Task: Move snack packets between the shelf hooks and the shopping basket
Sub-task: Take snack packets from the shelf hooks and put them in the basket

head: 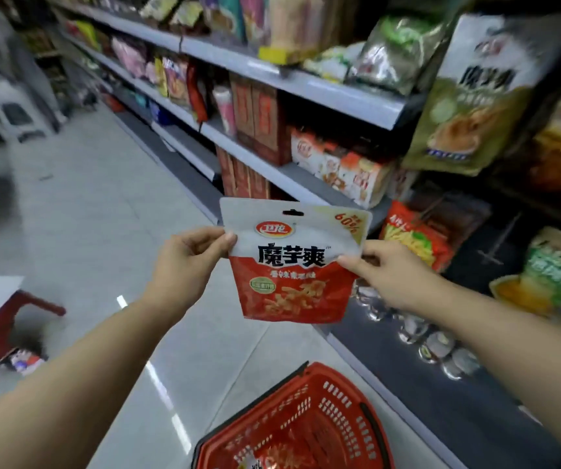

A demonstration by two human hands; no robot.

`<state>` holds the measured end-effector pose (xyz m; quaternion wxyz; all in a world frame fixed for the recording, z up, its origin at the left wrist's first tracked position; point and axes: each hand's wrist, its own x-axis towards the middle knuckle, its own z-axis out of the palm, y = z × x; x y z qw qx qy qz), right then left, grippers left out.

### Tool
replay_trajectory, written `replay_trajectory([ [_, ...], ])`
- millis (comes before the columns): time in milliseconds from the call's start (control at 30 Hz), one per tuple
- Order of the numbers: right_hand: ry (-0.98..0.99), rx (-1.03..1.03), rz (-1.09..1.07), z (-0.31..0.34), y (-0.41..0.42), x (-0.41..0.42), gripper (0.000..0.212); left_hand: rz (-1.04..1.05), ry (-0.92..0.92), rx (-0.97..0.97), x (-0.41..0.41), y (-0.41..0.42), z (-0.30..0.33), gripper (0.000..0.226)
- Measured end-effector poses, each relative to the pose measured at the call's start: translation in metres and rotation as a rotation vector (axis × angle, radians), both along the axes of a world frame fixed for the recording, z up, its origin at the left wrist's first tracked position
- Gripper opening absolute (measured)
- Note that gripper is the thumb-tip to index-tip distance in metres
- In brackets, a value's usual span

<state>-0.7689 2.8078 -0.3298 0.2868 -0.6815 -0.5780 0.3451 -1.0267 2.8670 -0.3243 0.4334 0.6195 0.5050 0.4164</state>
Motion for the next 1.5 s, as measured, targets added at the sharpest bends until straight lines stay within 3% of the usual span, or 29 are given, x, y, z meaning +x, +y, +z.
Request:
replay_trajectory([
  [100,-0.097,0.100,-0.066,0.091,-0.019,0.023,0.040,-0.081,-0.030,0.107,0.026,0.002,0.090,0.012],
  [200,-0.146,0.209,-0.140,0.177,-0.040,0.044,0.038,-0.159,-0.074,0.223,0.053,-0.001,0.176,0.017],
  [300,-0.196,0.349,-0.229,0.249,-0.065,0.064,0.059,-0.265,-0.074,0.336,0.084,-0.014,0.252,0.018],
  [400,-0.178,0.419,-0.333,0.302,-0.096,0.088,0.051,-0.324,-0.095,0.425,0.115,-0.029,0.309,0.019],
  [500,-0.152,0.472,-0.427,0.344,-0.129,0.109,0.046,-0.362,-0.142,0.422,0.153,-0.043,0.348,0.014],
  [567,-0.106,0.571,-0.504,0.364,-0.156,0.128,0.032,-0.409,-0.186,0.388,0.187,-0.056,0.368,0.010],
  [667,0.052,0.673,-0.601,0.379,-0.182,0.149,0.008,-0.454,-0.192,0.400,0.231,-0.075,0.388,0.008],
  [833,0.147,0.727,-0.835,0.394,-0.251,0.220,0.008,-0.584,-0.181,0.338,0.334,-0.128,0.405,0.013],
  [1000,0.045,0.687,-1.029,0.390,-0.302,0.294,0.037,-0.685,-0.112,0.241,0.425,-0.170,0.404,0.019],
  [1167,-0.010,0.716,-1.070,0.399,-0.316,0.347,0.044,-0.690,-0.148,0.218,0.483,-0.187,0.418,0.016],
  [1400,-0.031,0.865,-1.007,0.430,-0.298,0.391,0.050,-0.631,-0.354,0.267,0.525,-0.181,0.444,0.012],
  [1500,-0.019,0.826,-0.990,0.431,-0.291,0.406,0.053,-0.605,-0.350,0.251,0.535,-0.176,0.444,0.011],
])
